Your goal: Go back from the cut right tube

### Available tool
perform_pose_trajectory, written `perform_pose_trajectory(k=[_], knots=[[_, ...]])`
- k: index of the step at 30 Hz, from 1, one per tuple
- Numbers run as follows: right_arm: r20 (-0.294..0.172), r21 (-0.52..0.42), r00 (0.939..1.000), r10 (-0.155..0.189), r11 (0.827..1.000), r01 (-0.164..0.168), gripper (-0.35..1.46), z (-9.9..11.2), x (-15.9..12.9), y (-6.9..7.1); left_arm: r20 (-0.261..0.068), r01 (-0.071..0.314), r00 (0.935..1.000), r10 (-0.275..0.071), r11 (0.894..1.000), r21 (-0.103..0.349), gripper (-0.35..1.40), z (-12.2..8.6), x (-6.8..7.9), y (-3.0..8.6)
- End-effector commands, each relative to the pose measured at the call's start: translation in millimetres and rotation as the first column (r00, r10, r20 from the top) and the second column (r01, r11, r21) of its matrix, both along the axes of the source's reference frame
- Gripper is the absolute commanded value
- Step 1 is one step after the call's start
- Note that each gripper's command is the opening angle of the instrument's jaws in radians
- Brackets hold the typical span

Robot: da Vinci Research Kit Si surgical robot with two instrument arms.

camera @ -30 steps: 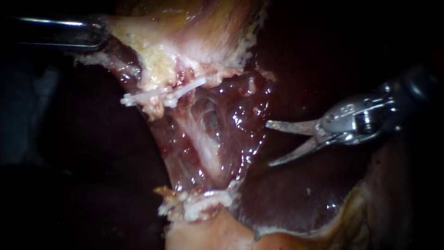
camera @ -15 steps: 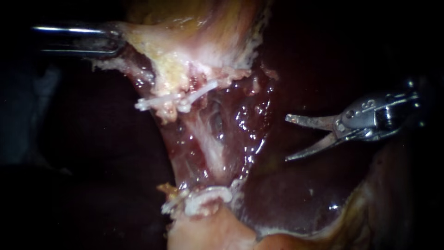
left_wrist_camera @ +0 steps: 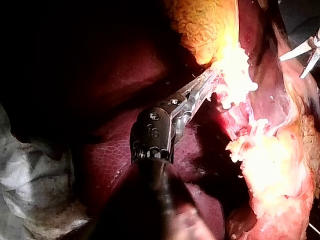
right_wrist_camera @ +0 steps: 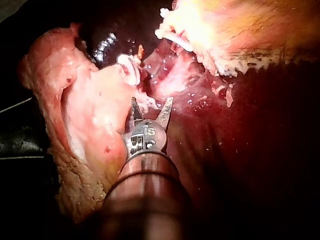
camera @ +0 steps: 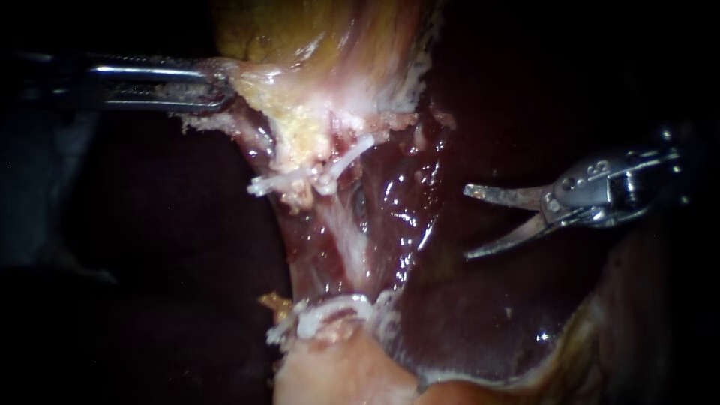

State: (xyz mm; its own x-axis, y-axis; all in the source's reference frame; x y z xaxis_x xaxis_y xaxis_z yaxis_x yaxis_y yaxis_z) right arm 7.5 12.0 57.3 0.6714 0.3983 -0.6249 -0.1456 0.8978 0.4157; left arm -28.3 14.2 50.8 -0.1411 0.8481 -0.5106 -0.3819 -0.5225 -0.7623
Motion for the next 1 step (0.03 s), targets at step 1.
perform_pose_trajectory(k=[1], knots=[[0.0, 0.0, 1.0, 0.0, 1.0, 0.0, 1.43, 0.0, 0.0, 0.0, 0.0, 0.0, 1.0, 0.0, 1.0, 0.0, -0.35, 0.0, 0.0, 0.0]])
